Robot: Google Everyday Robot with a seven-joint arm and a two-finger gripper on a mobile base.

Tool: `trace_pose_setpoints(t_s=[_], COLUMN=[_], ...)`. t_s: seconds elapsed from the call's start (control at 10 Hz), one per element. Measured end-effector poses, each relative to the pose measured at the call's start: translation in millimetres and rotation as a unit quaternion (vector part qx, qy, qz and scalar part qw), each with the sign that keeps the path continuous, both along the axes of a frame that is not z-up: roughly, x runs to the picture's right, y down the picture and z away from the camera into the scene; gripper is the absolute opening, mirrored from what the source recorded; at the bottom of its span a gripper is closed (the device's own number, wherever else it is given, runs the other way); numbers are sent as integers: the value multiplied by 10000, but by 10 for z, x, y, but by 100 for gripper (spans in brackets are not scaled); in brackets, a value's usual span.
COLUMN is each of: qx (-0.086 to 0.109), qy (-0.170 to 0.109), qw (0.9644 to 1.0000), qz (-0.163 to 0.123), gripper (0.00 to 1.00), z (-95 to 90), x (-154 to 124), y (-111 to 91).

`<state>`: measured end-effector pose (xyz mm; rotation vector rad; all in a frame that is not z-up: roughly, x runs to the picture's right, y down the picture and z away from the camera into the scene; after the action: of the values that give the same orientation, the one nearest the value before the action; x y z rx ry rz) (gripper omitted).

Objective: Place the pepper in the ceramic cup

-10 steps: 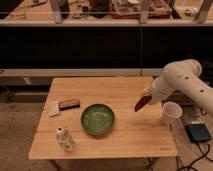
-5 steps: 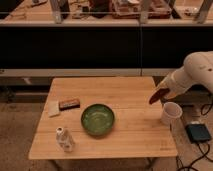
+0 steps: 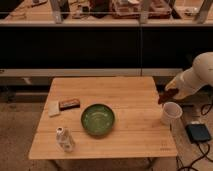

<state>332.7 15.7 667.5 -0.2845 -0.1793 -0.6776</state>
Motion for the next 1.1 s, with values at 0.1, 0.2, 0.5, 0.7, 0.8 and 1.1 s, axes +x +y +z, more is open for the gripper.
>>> trace_pose_setpoints(t_s=[0.1,0.2,0.5,0.7,0.8,1.1], qx=[23,33,119,191,227,325], qy=[-17,-22,-76,-168,-197,-250], qw=[9999,9998,9994,9989,9985,9967], qz=[-120,-176,-309,-398,-460,-702], gripper=[42,42,42,42,42,42], z=[-25,-33,-76,-110,-106,-36], x=[16,51,282,487,629,925], y=[72,132,344,494,554,574])
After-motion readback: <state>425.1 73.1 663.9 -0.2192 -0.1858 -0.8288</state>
